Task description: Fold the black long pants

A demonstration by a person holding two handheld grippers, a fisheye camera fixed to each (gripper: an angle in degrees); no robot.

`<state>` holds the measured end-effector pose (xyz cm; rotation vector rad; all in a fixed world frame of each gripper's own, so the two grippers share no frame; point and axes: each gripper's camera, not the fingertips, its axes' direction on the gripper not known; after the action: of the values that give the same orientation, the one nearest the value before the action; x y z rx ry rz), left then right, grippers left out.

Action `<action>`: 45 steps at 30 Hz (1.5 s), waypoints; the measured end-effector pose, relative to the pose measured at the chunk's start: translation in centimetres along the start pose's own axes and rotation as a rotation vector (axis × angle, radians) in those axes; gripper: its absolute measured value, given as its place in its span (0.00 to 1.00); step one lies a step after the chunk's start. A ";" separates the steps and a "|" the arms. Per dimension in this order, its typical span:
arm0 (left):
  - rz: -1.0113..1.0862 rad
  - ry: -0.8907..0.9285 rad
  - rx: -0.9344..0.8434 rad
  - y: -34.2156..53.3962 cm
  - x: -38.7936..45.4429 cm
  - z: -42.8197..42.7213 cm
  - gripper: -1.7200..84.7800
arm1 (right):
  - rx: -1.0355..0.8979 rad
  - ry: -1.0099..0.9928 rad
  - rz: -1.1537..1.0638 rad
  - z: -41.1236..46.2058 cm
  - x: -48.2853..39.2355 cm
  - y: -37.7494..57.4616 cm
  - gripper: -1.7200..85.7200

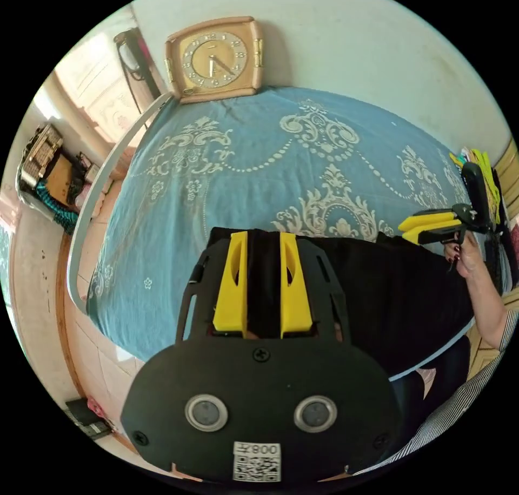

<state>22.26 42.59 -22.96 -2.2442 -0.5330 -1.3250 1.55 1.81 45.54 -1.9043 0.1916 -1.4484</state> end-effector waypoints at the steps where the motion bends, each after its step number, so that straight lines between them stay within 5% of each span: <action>1: -0.054 0.005 0.010 1.3 -1.8 0.9 0.12 | -0.026 -0.011 -0.008 1.7 0.0 -0.8 0.11; 5: -0.239 0.083 -0.005 5.6 -6.9 6.0 0.12 | -0.058 0.031 -0.003 5.8 0.1 -1.3 0.11; 13: -0.292 0.234 0.052 14.7 -7.8 11.1 0.04 | -0.061 0.034 0.000 8.9 0.3 -1.0 0.05; 18: -0.333 0.264 0.212 22.5 -7.2 10.1 0.03 | 0.069 0.106 0.003 7.4 -1.1 1.7 0.03; 26: -0.504 0.330 0.338 33.4 -7.8 13.0 0.02 | 0.343 -0.122 0.245 4.3 3.2 7.9 0.02; 38: -0.495 0.176 0.399 30.5 -3.5 13.9 0.06 | 0.249 0.000 0.247 5.7 4.4 4.6 0.03; 45: -0.003 0.395 0.382 18.1 9.4 14.0 0.09 | 0.406 -0.057 0.215 1.0 4.2 7.6 0.03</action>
<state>46.33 36.84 -24.19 -1.6258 -0.5843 -1.4762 6.22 -5.42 43.99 -1.5415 0.0656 -1.1837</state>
